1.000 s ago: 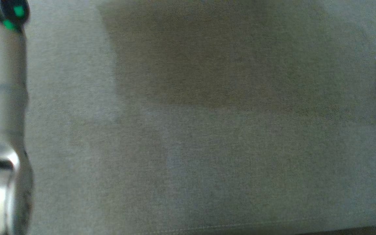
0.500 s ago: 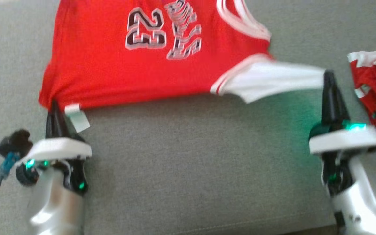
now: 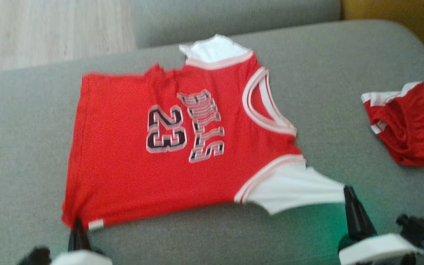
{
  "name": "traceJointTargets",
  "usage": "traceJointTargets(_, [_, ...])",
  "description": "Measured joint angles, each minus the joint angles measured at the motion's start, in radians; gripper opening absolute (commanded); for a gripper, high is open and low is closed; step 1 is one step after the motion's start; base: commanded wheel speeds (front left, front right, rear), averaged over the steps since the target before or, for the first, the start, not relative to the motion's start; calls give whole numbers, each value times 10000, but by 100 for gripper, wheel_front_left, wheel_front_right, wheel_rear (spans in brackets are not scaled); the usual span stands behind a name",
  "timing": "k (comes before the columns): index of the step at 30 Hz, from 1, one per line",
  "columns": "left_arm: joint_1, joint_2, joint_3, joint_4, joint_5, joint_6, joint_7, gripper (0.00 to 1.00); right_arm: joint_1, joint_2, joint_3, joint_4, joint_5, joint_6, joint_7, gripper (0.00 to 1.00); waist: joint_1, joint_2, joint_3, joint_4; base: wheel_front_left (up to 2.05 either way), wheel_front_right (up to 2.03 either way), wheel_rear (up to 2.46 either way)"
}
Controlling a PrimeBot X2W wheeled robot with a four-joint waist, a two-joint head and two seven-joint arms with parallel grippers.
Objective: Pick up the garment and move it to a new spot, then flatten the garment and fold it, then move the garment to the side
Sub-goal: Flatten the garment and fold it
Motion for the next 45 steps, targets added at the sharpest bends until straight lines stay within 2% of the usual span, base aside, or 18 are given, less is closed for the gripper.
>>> traceJointTargets(8, [1755, 19, -690, -673, -558, 0, 13, 0, 1336, -15, 92, 33, 299, 0, 0, 0, 0, 0, -1066, 215, 0, 0, 0])
traceJointTargets(16, [1879, 65, -1285, -1223, -823, 2, 12, 0, 1312, 61, -117, -408, 548, 0, 0, 0, 3, 0, -1044, 676, 0, 0, 0])
traceJointTargets(22, [1151, 88, -1636, -1298, -1139, 10, 12, 0, -33, 226, -63, -276, 742, 0, 0, 0, 4, 0, -751, 829, 0, 0, 0])
traceJointTargets(29, [131, 94, -2146, -1183, -1216, 119, 12, 0, -1671, 232, -71, 658, 755, 0, -2, 0, 4, 0, -290, 1009, 0, 0, 0])
traceJointTargets(41, [-1828, 88, -2880, -403, -1346, 775, 12, 0, -3709, 228, 31, 2376, 583, -25, -2, 0, 5, 0, 615, 1328, 0, 0, 0])
traceJointTargets(42, [-1828, 88, -2880, -403, -1346, 775, 12, 7, -3709, 228, 31, 2376, 583, -25, -2, 0, 5, 0, 615, 1328, 0, 0, 0])
traceJointTargets(43, [-1910, 82, -2918, -320, -1348, 828, 10, 20, -3815, 230, 31, 2468, 539, -25, -2, 0, 5, -1, 664, 1333, 0, 0, 0])
traceJointTargets(45, [-2068, 82, -2949, -188, -1390, 1012, 12, 29, -4049, 240, 29, 2677, 435, -25, -2, 0, 5, 0, 741, 1329, 0, 0, 0])
